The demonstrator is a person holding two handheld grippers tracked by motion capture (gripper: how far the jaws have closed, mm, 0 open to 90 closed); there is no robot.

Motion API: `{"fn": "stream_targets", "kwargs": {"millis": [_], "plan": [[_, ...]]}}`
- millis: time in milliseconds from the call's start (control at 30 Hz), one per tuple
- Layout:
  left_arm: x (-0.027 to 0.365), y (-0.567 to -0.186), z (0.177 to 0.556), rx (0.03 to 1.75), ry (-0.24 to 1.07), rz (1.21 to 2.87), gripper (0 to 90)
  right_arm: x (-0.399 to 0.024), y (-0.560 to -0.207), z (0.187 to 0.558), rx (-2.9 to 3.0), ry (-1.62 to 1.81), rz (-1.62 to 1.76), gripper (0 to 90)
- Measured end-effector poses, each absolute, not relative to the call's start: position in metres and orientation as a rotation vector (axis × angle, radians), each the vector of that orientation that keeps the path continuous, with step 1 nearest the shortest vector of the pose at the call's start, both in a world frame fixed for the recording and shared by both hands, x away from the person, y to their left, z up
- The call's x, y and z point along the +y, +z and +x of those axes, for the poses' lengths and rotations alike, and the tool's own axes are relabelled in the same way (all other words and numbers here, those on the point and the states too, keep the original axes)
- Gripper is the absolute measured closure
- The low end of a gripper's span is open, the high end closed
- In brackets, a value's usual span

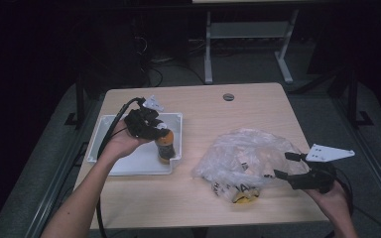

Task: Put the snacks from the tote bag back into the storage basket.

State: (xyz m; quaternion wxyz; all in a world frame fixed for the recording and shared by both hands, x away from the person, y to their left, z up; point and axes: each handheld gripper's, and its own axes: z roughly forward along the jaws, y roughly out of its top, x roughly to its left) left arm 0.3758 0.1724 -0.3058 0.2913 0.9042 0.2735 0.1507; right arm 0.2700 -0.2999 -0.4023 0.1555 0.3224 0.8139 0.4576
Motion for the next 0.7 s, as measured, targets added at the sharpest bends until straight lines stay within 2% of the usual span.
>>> {"fn": "stream_targets", "kwargs": {"millis": [700], "plan": [[0.1744,-0.3149,0.3751,0.739,0.338,2.415,59.0,-0.2968,-0.4033,0.2699,2.342,1.302,0.914,23.8]]}}
